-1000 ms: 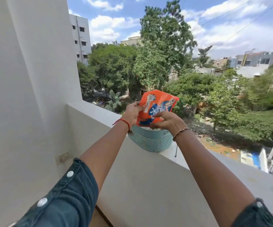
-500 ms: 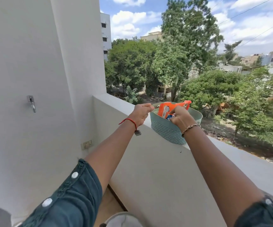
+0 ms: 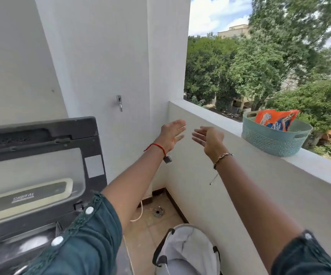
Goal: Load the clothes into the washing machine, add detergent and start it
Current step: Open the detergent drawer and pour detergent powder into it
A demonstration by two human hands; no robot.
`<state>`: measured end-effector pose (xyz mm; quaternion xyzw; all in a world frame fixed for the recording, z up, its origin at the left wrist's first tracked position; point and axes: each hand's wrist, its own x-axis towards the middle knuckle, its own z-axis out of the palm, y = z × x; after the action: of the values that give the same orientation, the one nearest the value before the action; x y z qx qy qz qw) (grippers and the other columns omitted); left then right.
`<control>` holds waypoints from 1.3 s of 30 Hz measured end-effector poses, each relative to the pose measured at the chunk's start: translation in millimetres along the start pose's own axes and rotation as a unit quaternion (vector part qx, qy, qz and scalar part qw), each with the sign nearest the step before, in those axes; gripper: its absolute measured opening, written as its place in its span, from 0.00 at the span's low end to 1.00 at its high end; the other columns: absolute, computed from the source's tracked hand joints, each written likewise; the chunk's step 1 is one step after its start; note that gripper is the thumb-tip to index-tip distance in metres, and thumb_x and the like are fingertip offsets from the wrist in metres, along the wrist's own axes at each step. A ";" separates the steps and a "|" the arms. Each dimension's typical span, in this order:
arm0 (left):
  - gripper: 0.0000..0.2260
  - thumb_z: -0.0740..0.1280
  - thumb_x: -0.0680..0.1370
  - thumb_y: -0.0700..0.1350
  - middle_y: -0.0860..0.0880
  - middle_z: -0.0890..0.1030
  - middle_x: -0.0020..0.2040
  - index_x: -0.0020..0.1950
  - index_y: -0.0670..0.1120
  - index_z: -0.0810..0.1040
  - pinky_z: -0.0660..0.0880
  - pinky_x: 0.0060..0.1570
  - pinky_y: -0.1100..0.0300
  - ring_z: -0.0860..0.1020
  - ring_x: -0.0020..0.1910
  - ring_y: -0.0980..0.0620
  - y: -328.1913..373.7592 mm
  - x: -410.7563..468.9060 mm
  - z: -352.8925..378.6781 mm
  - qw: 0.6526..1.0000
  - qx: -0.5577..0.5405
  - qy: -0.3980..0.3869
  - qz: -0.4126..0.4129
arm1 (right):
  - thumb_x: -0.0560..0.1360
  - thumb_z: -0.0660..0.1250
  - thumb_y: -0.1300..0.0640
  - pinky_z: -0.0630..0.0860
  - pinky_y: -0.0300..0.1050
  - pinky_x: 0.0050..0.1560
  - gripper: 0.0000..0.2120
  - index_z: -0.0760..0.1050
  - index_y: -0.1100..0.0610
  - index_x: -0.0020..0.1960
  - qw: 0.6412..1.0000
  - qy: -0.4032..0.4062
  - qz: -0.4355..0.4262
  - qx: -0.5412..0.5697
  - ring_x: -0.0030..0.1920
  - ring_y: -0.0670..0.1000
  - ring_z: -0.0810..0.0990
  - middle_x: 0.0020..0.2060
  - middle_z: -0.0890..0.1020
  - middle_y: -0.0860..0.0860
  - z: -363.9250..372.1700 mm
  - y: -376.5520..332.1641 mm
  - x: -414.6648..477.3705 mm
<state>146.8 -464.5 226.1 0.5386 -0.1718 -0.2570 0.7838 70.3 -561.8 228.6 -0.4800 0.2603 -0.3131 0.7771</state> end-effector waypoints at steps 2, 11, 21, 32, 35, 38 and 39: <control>0.02 0.64 0.78 0.38 0.44 0.78 0.53 0.46 0.43 0.75 0.72 0.58 0.51 0.75 0.54 0.48 0.2 -34.5 -42.5 1.000 -0.010 0.026 -0.004 | 0.73 0.60 0.69 0.80 0.48 0.37 0.06 0.72 0.66 0.39 0.998 -0.040 0.040 -0.008 0.33 0.58 0.79 0.35 0.78 0.60 27.0 34.3 -33.8; 0.04 0.62 0.79 0.40 0.48 0.82 0.43 0.45 0.45 0.74 0.76 0.44 0.57 0.80 0.41 0.53 -59.6 -193.9 -251.5 0.974 -0.086 0.196 -0.075 | 0.76 0.56 0.65 0.78 0.40 0.27 0.08 0.71 0.60 0.40 0.952 -0.165 0.255 -0.040 0.29 0.52 0.79 0.33 0.79 0.56 113.0 226.5 -165.6; 0.22 0.59 0.81 0.48 0.40 0.73 0.66 0.70 0.36 0.65 0.70 0.57 0.49 0.70 0.67 0.44 -104.9 -303.3 -379.5 0.908 -0.164 0.361 -0.134 | 0.79 0.56 0.63 0.80 0.47 0.38 0.07 0.70 0.66 0.50 0.900 -0.208 0.361 -0.126 0.41 0.59 0.80 0.42 0.78 0.60 142.8 335.9 -256.0; 0.32 0.64 0.77 0.53 0.30 0.59 0.72 0.76 0.44 0.54 0.65 0.65 0.38 0.61 0.72 0.35 -102.1 -295.1 -418.9 0.858 -0.234 0.427 -0.164 | 0.75 0.67 0.58 0.76 0.54 0.48 0.26 0.63 0.67 0.68 0.892 -0.170 0.394 -0.141 0.63 0.65 0.71 0.66 0.66 0.68 170.2 377.1 -257.0; 0.33 0.65 0.77 0.52 0.30 0.55 0.73 0.75 0.43 0.54 0.65 0.64 0.36 0.59 0.72 0.34 -107.7 -284.3 -427.7 0.847 -0.253 0.438 -0.160 | 0.75 0.68 0.57 0.76 0.55 0.52 0.28 0.62 0.66 0.69 0.885 -0.162 0.419 -0.120 0.65 0.65 0.69 0.68 0.63 0.68 173.1 382.8 -247.6; 0.33 0.66 0.77 0.50 0.31 0.54 0.73 0.75 0.41 0.55 0.63 0.66 0.37 0.59 0.72 0.34 -117.2 -273.0 -437.7 0.836 -0.266 0.454 -0.154 | 0.75 0.66 0.56 0.72 0.57 0.63 0.30 0.59 0.66 0.71 0.872 -0.166 0.445 -0.118 0.61 0.64 0.72 0.69 0.62 0.66 177.3 388.5 -239.6; 0.32 0.66 0.77 0.49 0.31 0.54 0.73 0.75 0.41 0.55 0.63 0.67 0.38 0.59 0.72 0.34 -119.7 -270.2 -440.6 0.832 -0.269 0.461 -0.152 | 0.75 0.67 0.57 0.72 0.56 0.63 0.29 0.60 0.65 0.71 0.872 -0.161 0.447 -0.117 0.59 0.64 0.73 0.68 0.63 0.67 178.5 391.2 -237.3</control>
<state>142.8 -7.0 -42.4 0.3815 0.3688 -0.1308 0.8375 130.1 -148.7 -30.2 -0.4435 0.3531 0.1821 0.8034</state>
